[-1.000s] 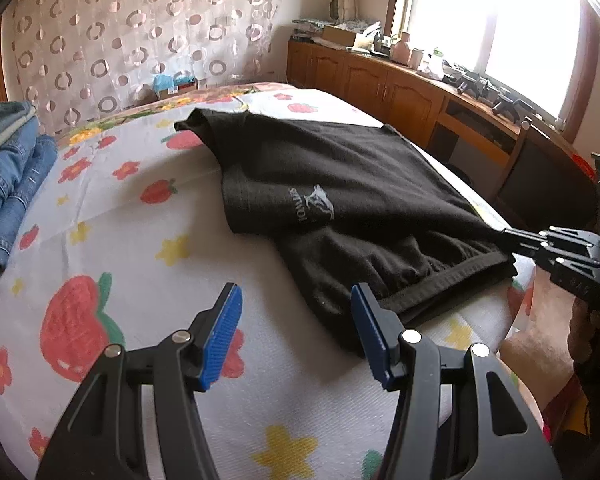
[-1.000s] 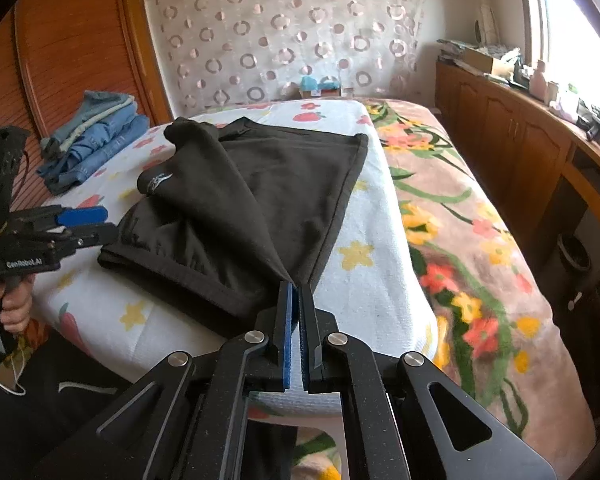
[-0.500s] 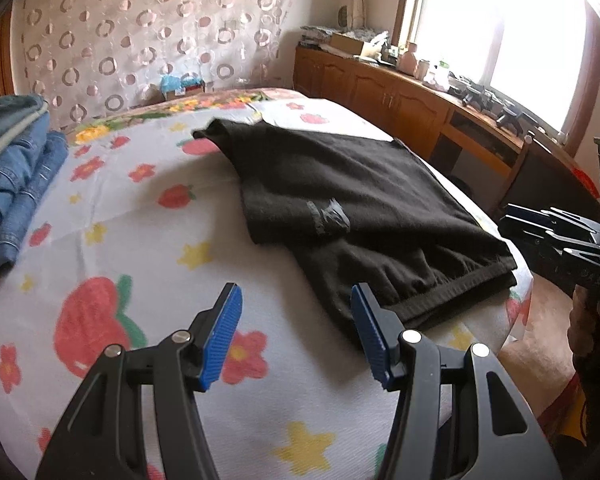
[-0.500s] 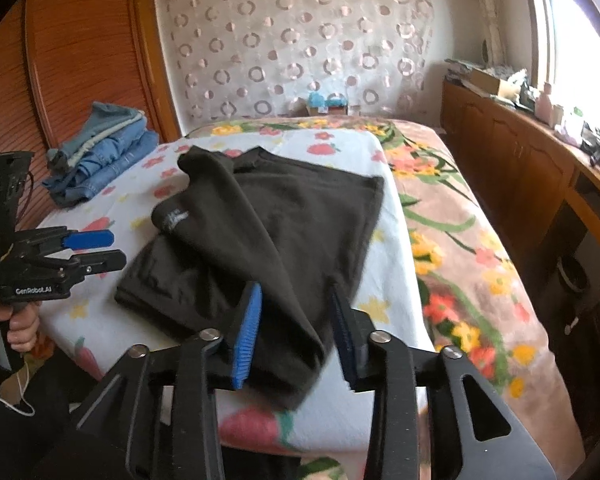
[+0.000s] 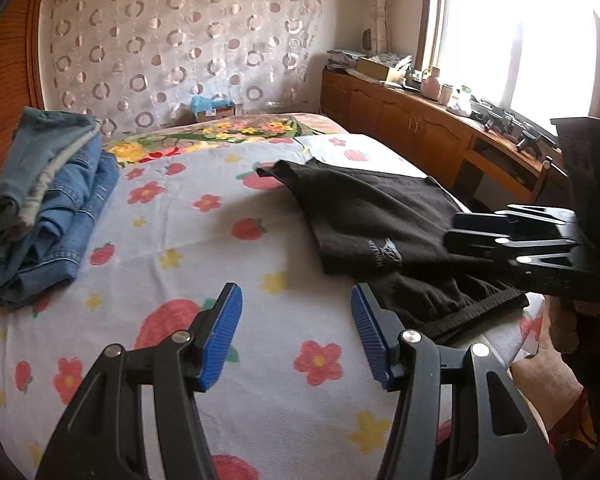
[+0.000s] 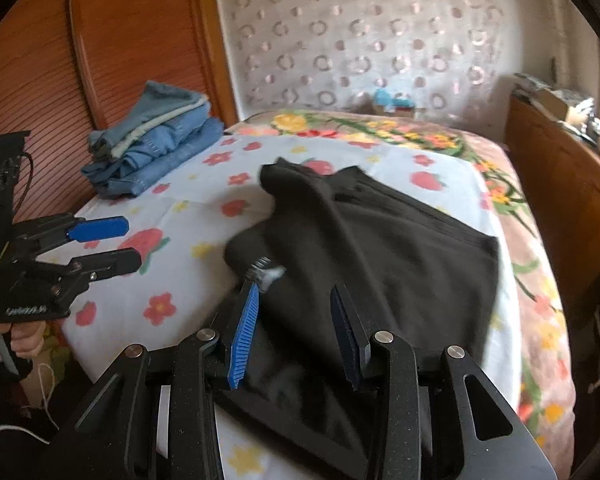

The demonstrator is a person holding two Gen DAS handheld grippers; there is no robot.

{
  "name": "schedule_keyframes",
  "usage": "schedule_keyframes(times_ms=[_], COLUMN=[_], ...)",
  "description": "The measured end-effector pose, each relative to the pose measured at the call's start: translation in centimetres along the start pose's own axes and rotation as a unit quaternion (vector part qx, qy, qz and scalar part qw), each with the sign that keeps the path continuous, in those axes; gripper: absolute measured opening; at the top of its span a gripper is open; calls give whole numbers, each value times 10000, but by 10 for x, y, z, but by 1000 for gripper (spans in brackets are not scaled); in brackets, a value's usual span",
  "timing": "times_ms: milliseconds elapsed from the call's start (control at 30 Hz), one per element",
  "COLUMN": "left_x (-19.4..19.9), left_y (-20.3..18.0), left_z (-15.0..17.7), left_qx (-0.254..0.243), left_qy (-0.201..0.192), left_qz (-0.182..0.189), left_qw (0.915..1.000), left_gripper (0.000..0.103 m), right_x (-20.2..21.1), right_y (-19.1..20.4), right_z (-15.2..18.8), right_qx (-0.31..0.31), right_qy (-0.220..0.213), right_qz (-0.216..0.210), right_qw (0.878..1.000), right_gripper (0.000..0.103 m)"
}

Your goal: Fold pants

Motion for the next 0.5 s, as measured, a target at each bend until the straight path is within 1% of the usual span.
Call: schedule_keyframes(times_ms=[167, 333, 500], left_x=[5, 6, 7], left_y=[8, 15, 20], left_z=[0, 2, 5], left_qx=[62, 122, 183], left_qy=[-49, -54, -54], left_qz=[-52, -72, -75], left_qw=[10000, 9999, 9998], left_gripper=[56, 56, 56], right_x=[-28, -49, -72], right_y=[19, 33, 44], right_z=[-9, -12, -11], right_qx=[188, 324, 483], right_qy=[247, 451, 665], right_qz=[-149, -250, -221], right_qw=[9994, 9981, 9964], right_gripper=[37, 37, 37])
Point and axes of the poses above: each gripper's, at about its wrist camera, not at the fingertips, and x roughly against the way its jaws point, y to its left, z to its underside, the point moved 7 cm from there along -x, roughly the way its jaws point, and after that the axes turned 13 degrees about -x, right-handed, at the moved point
